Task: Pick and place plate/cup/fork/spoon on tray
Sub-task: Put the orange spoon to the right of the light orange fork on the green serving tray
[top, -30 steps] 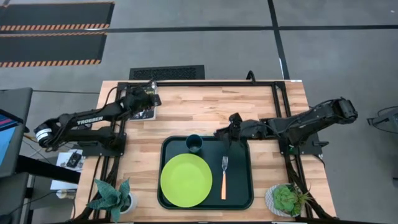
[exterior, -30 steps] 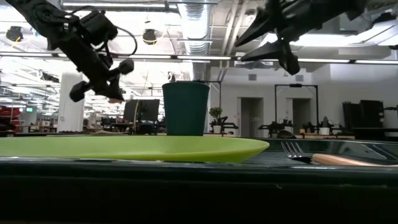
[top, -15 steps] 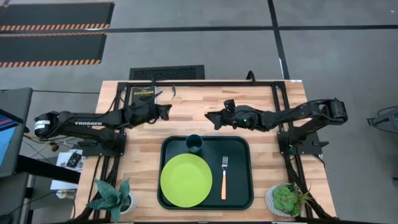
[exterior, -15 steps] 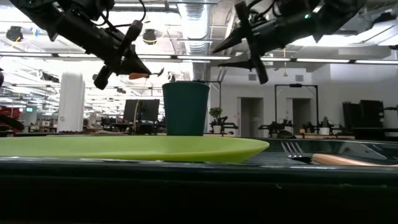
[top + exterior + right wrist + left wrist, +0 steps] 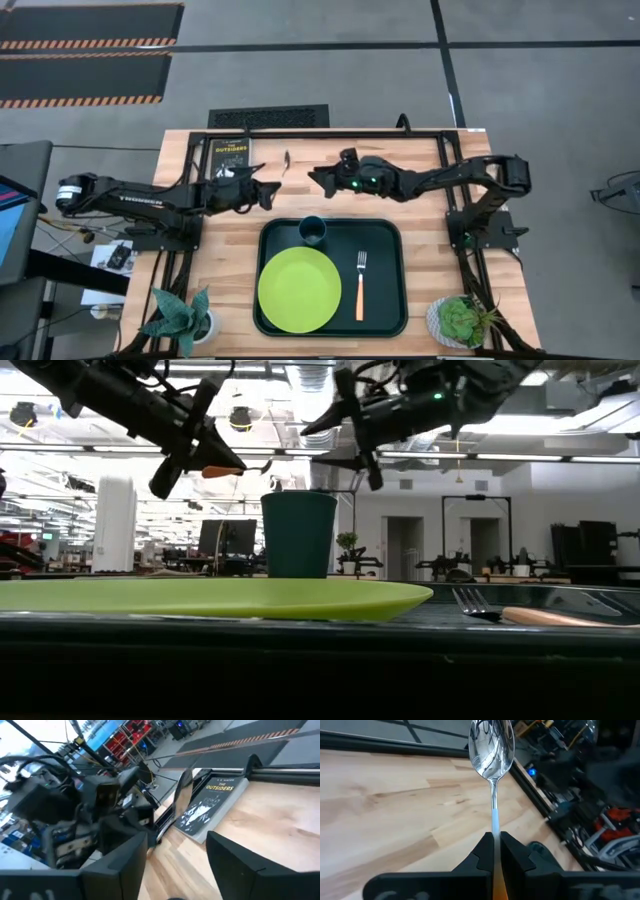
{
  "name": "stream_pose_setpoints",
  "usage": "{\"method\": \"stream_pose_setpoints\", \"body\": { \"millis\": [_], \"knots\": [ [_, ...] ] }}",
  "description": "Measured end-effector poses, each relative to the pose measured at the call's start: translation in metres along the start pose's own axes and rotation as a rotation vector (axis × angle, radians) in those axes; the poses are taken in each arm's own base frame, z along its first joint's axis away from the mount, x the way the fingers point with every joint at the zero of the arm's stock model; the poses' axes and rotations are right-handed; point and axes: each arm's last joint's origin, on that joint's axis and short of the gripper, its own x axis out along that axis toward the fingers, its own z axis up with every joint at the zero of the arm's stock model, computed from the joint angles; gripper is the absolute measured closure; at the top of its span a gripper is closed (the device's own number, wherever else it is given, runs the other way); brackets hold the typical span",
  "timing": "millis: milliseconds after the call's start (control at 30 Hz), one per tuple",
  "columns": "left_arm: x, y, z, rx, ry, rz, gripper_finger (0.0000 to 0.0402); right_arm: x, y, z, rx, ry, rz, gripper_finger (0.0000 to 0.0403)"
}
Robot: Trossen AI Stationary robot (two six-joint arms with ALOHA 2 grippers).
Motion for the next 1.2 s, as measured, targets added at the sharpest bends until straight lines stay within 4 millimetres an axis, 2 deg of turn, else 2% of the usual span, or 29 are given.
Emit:
{"method": "stream_pose_setpoints", "body": {
  "millis": [200,433,667,933,1067,1200],
  "knots": [
    [-0.002,-0.003,-0.004,0.013,0.016,-0.017,0.0401,0.030,-0.002,0.009,-0.007,0.078,-0.030,0.0162],
    [0.003,-0.001,-0.009,0.046,0.041,0.009,0.0401,0.057,0.005,0.017,-0.056,0.112,-0.047,0.0164],
    [0.009,0.002,-0.014,0.066,0.065,0.039,0.0401,0.075,0.009,0.020,-0.110,0.197,-0.121,0.0165],
    [0.010,0.001,-0.015,0.086,0.065,0.040,0.0401,0.088,-0.005,0.015,-0.107,0.241,-0.190,0.0166],
    [0.010,0.002,-0.015,0.086,0.064,0.041,0.0401,0.089,-0.004,0.017,-0.106,0.227,-0.196,0.0187],
    [0.010,0.002,-0.014,0.088,0.052,0.052,0.0401,0.089,-0.004,0.017,-0.107,0.223,-0.203,0.0236]
  ]
}}
